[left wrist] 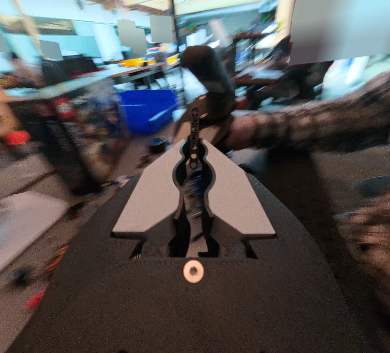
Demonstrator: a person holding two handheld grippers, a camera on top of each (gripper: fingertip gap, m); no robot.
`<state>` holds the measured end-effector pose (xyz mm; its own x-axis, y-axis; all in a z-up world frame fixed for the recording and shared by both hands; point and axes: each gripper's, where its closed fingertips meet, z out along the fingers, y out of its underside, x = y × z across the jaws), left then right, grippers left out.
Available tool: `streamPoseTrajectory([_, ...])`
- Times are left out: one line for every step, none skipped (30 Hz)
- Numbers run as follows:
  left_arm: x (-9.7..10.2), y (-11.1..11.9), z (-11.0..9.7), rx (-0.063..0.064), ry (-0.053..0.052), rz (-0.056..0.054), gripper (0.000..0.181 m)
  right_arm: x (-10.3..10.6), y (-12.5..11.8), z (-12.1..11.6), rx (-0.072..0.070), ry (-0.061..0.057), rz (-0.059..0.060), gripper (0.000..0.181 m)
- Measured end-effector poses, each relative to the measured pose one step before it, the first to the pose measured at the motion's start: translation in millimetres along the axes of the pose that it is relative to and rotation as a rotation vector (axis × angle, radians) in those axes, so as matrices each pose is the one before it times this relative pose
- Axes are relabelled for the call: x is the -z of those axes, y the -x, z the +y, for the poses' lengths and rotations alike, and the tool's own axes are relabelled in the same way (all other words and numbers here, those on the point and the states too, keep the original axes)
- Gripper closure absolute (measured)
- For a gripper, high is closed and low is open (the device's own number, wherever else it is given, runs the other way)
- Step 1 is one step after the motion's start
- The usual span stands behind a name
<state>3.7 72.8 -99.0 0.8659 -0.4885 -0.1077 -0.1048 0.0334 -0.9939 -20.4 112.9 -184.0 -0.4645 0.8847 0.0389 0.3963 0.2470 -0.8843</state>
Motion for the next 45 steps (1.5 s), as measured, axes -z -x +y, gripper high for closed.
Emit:
streamPoseTrajectory([2.14, 21.04, 16.11, -0.0699, 0.0835, -0.1134, 0.176, 3.45, 1.91, -5.82, -0.038, -0.0477, -0.0377, 0.181])
streamPoseTrajectory([-1.71, 8.81, 16.74, 0.0883, 0.0403, 0.0115, 0.177, 2.26, 4.59, -8.3, 0.0128, -0.0295, -0.018, 0.181])
streamPoseTrajectory([1.23, -5.22, -1.07, 0.0802, -0.0202, 0.072, 0.177, -1.47, 5.79, -5.36, 0.0222, -0.0097, -0.0106, 0.181])
streamPoseTrajectory([1.64, -8.44, -4.26, -0.0358, -0.0046, 0.0313, 0.177, -3.76, 5.4, -0.82, 0.0127, 0.0033, -0.0146, 0.181])
streamPoseTrajectory([0.02, -3.47, -0.38, -0.028, 0.014, 0.0044, 0.177, -3.22, 4.82, 1.72, 0.0184, 0.0077, -0.0227, 0.18])
streamPoseTrajectory([-1.39, 0.2, 4.83, 0.0133, 0.0222, 0.0026, 0.177, -1.53, 1.14, 4.37, 0.0111, 0.0162, -0.0151, 0.18])
streamPoseTrajectory([-2.73, 4.01, 12.54, 0.0182, 0.0558, -0.013, 0.177, -1.12, -2.43, 9.53, -0.0095, 0.0411, -0.0084, 0.179])
streamPoseTrajectory([-3.13, 6.61, 18.25, -0.0369, 0.0973, -0.0437, 0.177, -1.19, -2.93, 10.54, -0.0098, 0.0384, -0.0046, 0.179])
streamPoseTrajectory([-2.99, 2.05, 15.65, -0.0658, 0.0963, -0.0325, 0.177, -0.52, -2.43, 7.58, 0.0041, 0.0264, 0.0039, 0.179])
streamPoseTrajectory([-2.75, -4.29, 8.97, -0.0324, 0.0622, 0.0099, 0.177, -0.05, -1.36, 5.21, 0.0127, 0.0281, 0.0074, 0.178])
streamPoseTrajectory([-2.24, -1.16, 6.42, 0.0021, 0.0415, 0.0027, 0.177, -0.65, 0.29, 2.98, 0.0105, 0.0213, 0.0002, 0.178])
streamPoseTrajectory([-1.46, 4.23, 5.87, 0.0068, 0.0269, -0.0237, 0.177, -2.23, 1.85, 2.04, 0.0016, 0.0135, -0.0109, 0.175])
streamPoseTrajectory([-1.4, -0.92, 6.9, 0.0125, 0.033, 0.0147, 0.177, -3.24, 1.82, 3.68, 0.0015, 0.0224, -0.0093, 0.172])
streamPoseTrajectory([-1.21, -1.39, 7.2, 0.0125, 0.0358, 0.016, 0.176, -3.34, 0.21, 6.33, 0.0082, 0.04, 0.0017, 0.167])
streamPoseTrajectory([-0.81, 3.07, 7.18, -0.0027, 0.0355, -0.0183, 0.176, -2.17, -1.76, 6.52, 0.0121, 0.0391, 0.014, 0.163])
streamPoseTrajectory([-1.32, 1.94, 7.98, -0.0067, 0.0429, -0.0134, 0.174, -0.44, -2.51, 4.74, 0.0069, 0.0253, 0.0138, 0.16])
streamPoseTrajectory([-1.67, -1.28, 6.14, -0.0055, 0.0318, 0.0064, 0.169, 1.45, -2.09, 2.68, -0.0044, 0.0093, 0.0049, 0.159])
streamPoseTrajectory([-1.17, -0.17, 2.98, -0.0006, 0.0131, -0.0023, 0.166, 3.19, -2.33, 0.15, -0.0105, -0.0066, 0.0026, 0.159])
streamPoseTrajectory([-1.07, 1.95, 3.9, 0.0041, 0.0207, -0.0116, 0.166, 4.6, -2.2, -1.98, -0.0083, -0.0178, 0.0027, 0.159])
streamPoseTrajectory([-1.36, 0.19, 4.62, -0.0049, 0.0265, -0.0012, 0.163, 4.71, -1.06, -2.87, -0.0049, -0.0196, -0.0022, 0.16])
streamPoseTrajectory([-0.45, 0.44, 1.43, -0.0123, 0.0076, -0.0071, 0.158, 3.72, -1.03, -2.15, -0.0027, -0.0134, 0.001, 0.16])
streamPoseTrajectory([0.94, 0.02, -1.5, -0.0041, -0.0063, -0.0045, 0.156, 2.57, -1.75, -0.38, -0.0009, -0.0034, 0.0078, 0.16])
streamPoseTrajectory([1.92, -4.0, -2.54, -0.0023, -0.0074, 0.0192, 0.153, 1.97, -1.67, 1.07, 0.0, 0.003, 0.0082, 0.161])
streamPoseTrajectory([2.97, -5.86, -4.45, -0.0147, -0.0155, 0.0211, 0.153, 1.9, -1.07, 1.13, -0.0009, 0.0027, 0.0053, 0.161])
streamPoseTrajectory([3.27, -6.15, -5.96, -0.0127, -0.0206, 0.0186, 0.153, 2.16, -1.0, 0.3, -0.0018, -0.0036, 0.0052, 0.161])
streamPoseTrajectory([2.52, -10.26, -5.76, -0.0074, -0.0176, 0.0422, 0.153, 2.26, -0.97, -0.22, -0.0043, -0.0078, 0.0034, 0.162])
streamPoseTrajectory([1.47, -14.15, -5.45, -0.0116, -0.0142, 0.0609, 0.153, 2.19, -0.88, -0.29, -0.0062, -0.0081, 0.0001, 0.163])
streamPoseTrajectory([-0.66, -12.1, -3.44, -0.0146, -0.0004, 0.0459, 0.154, 1.78, -0.12, -0.31, -0.0051, -0.0071, -0.0046, 0.164])
streamPoseTrajectory([-2.87, -8.92, 0.91, -0.0201, 0.0265, 0.0274, 0.156, 1.03, 1.01, -0.55, -0.0016, -0.0068, -0.0094, 0.165])
streamPoseTrajectory([-4.15, -8.9, 4.51, -0.0251, 0.0436, 0.0293, 0.158, 0.23, 1.59, -0.59, 0.0006, -0.0042, -0.0098, 0.166])
streamPoseTrajectory([-4.93, -7.85, 5.1, -0.0192, 0.0438, 0.0284, 0.16, -0.74, 2.05, 0.29, 0.0038, 0.0028, -0.01, 0.166])
streamPoseTrajectory([-5.03, -5.53, 4.57, -0.0094, 0.0375, 0.0207, 0.163, -1.2, 3.1, 1.07, 0.0094, 0.0092, -0.0121, 0.166])
streamPoseTrajectory([-4.73, -3.32, 4.52, -0.0037, 0.0335, 0.0127, 0.167, -1.27, 4.96, 0.08, 0.0189, 0.0066, -0.0178, 0.166])
streamPoseTrajectory([-4.11, 0.52, 3.96, -0.004, 0.0263, -0.0067, 0.171, -0.68, 6.48, -2.12, 0.0295, -0.0037, -0.0195, 0.166])
streamPoseTrajectory([-2.15, 0.79, -0.14, 0.0031, -0.0002, -0.0027, 0.172, -0.32, 7.78, -3.5, 0.0324, -0.0079, -0.0214, 0.168])
streamPoseTrajectory([-1.13, 0.37, -2.87, 0.0159, -0.017, 0.0044, 0.175, -0.57, 9.33, -3.82, 0.0347, -0.0089, -0.0275, 0.168])
streamPoseTrajectory([-1.4, 2.05, -0.7, 0.0082, -0.0048, -0.0066, 0.175, -1.43, 9.76, -4.16, 0.0376, -0.0135, -0.0268, 0.168])
streamPoseTrajectory([-0.57, 2.48, -0.68, 0.0044, -0.0056, -0.0099, 0.175, -2.64, 10.18, -3.39, 0.032, -0.011, -0.0316, 0.169])
streamPoseTrajectory([-0.44, 0.62, -0.44, 0.0026, -0.0037, 0.0023, 0.175, -4.23, 8.58, -0.75, 0.0219, 0.0037, -0.0262, 0.169])
streamPoseTrajectory([-0.57, 1.15, -0.71, 0.0033, -0.0029, -0.0009, 0.175, -5.22, 5.15, 1.83, 0.0178, 0.019, -0.0095, 0.168])
streamPoseTrajectory([-0.94, 2.38, -0.81, 0.0035, -0.0025, -0.0076, 0.175, -5.88, 3.03, 2.11, 0.0206, 0.0215, 0.0017, 0.169])
streamPoseTrajectory([-0.92, 1.31, -1.02, 0.0019, -0.0031, -0.0026, 0.175, -5.82, 3.61, 1.59, 0.0205, 0.0201, -0.0056, 0.169])
streamPoseTrajectory([-0.87, 0.77, -0.67, 0.0029, -0.0006, 0.0001, 0.175, -5.15, 2.73, 1.31, 0.0194, 0.0196, -0.0027, 0.17])
streamPoseTrajectory([-0.72, 0.96, -0.33, 0.0025, 0.0031, -0.0026, 0.175, -4.32, 0.89, 0.69, 0.0117, 0.0151, 0.0037, 0.172])
streamPoseTrajectory([-0.66, 1.47, -0.61, -0.0037, 0.0015, -0.0092, 0.175, -3.7, 0.71, -0.22, -0.0012, 0.0062, -0.0017, 0.174])
